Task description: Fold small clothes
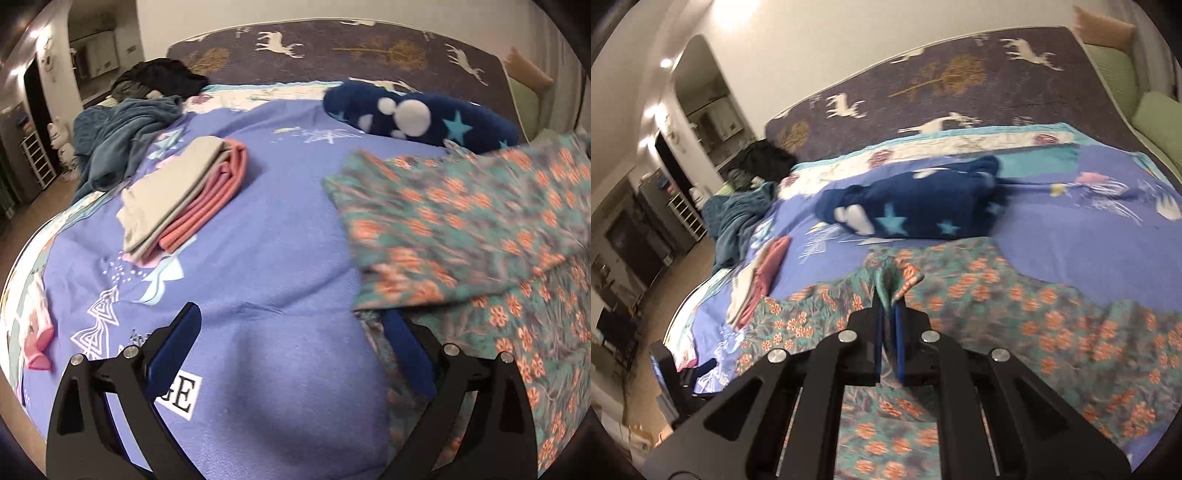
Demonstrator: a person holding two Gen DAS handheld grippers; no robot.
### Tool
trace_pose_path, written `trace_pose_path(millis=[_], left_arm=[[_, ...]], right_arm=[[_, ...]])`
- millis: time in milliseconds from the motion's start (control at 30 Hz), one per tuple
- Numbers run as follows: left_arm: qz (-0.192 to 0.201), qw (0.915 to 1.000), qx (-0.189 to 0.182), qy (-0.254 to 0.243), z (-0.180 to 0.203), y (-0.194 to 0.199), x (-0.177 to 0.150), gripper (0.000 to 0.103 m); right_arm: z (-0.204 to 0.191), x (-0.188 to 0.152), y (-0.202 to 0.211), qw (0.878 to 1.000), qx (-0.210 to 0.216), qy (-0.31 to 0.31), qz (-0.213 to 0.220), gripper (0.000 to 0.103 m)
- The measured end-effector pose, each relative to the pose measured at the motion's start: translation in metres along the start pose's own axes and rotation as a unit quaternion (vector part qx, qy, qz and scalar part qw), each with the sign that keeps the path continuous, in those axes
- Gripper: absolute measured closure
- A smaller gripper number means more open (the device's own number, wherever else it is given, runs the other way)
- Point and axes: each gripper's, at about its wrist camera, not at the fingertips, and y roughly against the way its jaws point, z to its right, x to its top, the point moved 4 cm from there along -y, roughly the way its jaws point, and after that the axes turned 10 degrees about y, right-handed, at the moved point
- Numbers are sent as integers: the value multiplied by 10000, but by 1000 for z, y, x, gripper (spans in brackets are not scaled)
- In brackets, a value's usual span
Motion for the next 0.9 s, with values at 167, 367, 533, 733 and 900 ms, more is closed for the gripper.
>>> trace_pose_path(millis=[167,367,533,733,900], left_arm=[[122,9993,211,-276,6,3,-4,5],[198,9985,303,-412,8,7,-5,5],[434,9977,210,-472,8,18,-5,5],[258,9981,117,-539,13,11,-6,16],[45,9967,-484,-643,24,13,-12,72]], right_arm=[[46,-23,-12,9967,-622,-301,-421,97],[85,-60,-28,9889,-856,-752,-954,71],[87,-71,-10,9902,-649,-772,-964,48],[75,-100,-16,9865,-315,-350,-1568,51],[61,-86,16,9936,-569,-151,-967,89]])
